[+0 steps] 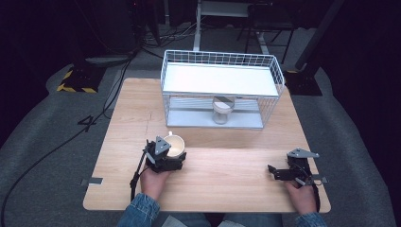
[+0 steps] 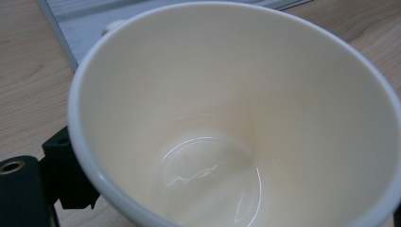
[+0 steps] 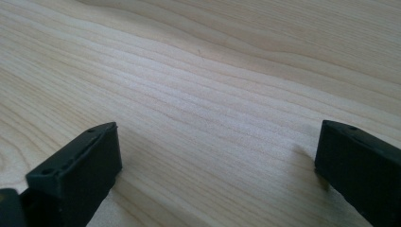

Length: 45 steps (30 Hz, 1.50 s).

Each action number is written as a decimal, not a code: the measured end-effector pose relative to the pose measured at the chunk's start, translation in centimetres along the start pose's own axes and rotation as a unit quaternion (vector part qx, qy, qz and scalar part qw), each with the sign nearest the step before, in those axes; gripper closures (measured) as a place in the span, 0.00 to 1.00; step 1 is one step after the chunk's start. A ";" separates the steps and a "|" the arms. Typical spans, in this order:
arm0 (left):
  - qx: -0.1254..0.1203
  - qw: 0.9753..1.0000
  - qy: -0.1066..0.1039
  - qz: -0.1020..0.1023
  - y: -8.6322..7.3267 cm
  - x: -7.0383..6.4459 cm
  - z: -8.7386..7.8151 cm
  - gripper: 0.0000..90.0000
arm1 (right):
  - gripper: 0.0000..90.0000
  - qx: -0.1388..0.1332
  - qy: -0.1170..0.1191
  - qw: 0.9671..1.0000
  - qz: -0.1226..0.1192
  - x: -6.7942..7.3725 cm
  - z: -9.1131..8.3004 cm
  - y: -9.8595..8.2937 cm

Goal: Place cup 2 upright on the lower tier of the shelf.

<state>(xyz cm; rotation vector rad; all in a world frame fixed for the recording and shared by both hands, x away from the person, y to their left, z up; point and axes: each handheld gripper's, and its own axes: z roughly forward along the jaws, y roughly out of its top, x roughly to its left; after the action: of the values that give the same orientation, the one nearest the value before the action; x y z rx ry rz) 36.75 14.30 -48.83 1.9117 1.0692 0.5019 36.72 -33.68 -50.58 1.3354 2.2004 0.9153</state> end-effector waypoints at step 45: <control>-0.019 0.999 -0.037 0.025 7.3 -1.0 -5.1 0.10 | 0.02 0.000 -0.001 1.000 0.001 0.0 0.1 0.0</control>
<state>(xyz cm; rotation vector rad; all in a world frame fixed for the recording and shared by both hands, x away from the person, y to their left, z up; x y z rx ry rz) 36.26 14.14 -39.90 1.9138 0.9596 0.4732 36.77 -33.63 -50.58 1.3386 2.1975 0.9145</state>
